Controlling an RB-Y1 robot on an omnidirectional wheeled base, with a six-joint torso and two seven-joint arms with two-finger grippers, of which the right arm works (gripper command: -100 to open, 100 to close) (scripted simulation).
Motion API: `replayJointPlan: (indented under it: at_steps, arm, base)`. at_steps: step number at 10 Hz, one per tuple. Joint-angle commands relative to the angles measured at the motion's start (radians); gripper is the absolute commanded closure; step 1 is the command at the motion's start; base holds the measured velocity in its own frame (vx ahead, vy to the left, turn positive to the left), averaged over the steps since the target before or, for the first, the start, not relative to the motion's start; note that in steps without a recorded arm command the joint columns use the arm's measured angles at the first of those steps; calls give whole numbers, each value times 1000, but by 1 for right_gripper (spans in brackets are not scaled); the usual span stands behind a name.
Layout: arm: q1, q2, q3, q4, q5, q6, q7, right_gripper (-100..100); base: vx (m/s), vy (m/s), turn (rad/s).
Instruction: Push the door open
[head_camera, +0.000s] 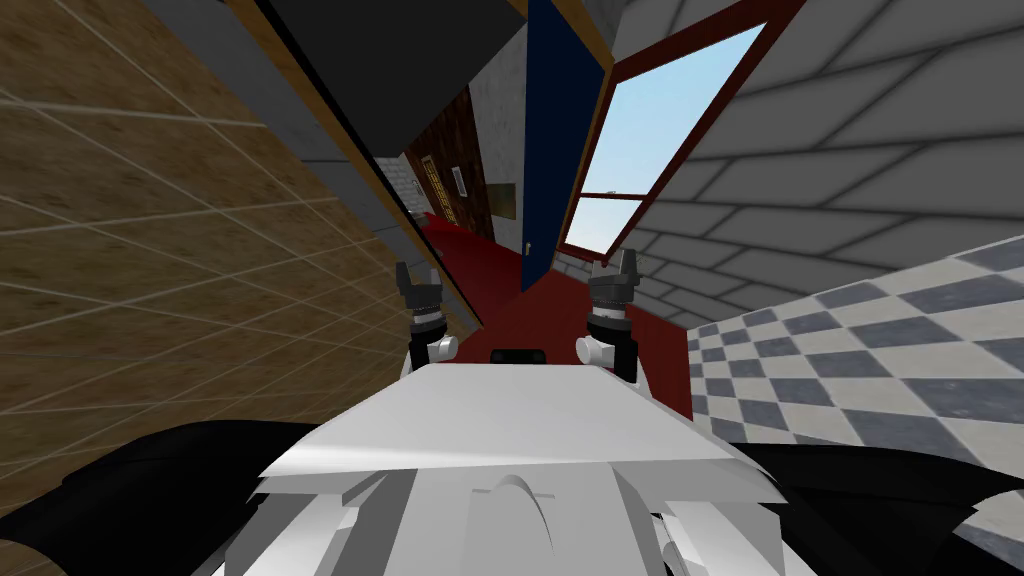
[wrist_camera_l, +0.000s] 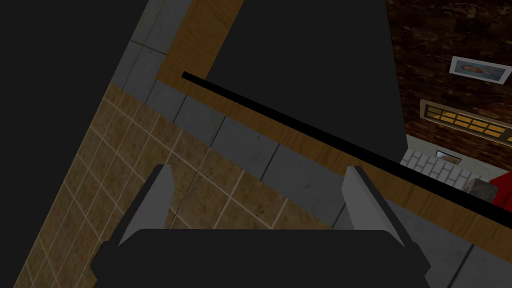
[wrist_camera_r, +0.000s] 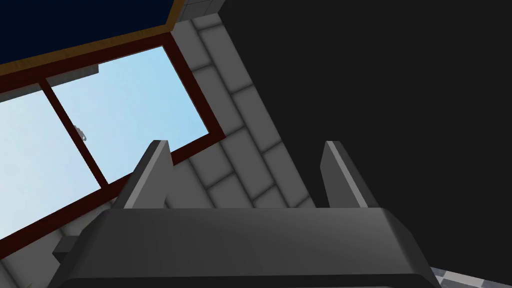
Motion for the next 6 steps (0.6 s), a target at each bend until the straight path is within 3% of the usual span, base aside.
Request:
replayJointPlan:
  at_steps: [1, 6]
  arm:
    - [-13, -9, 5, 36, 3, -7, 1, -100]
    - [-47, -28, 19, 133, 12, -28, 3, -100]
  base:
    - [78, -27, 71]
    - [142, -66, 66]
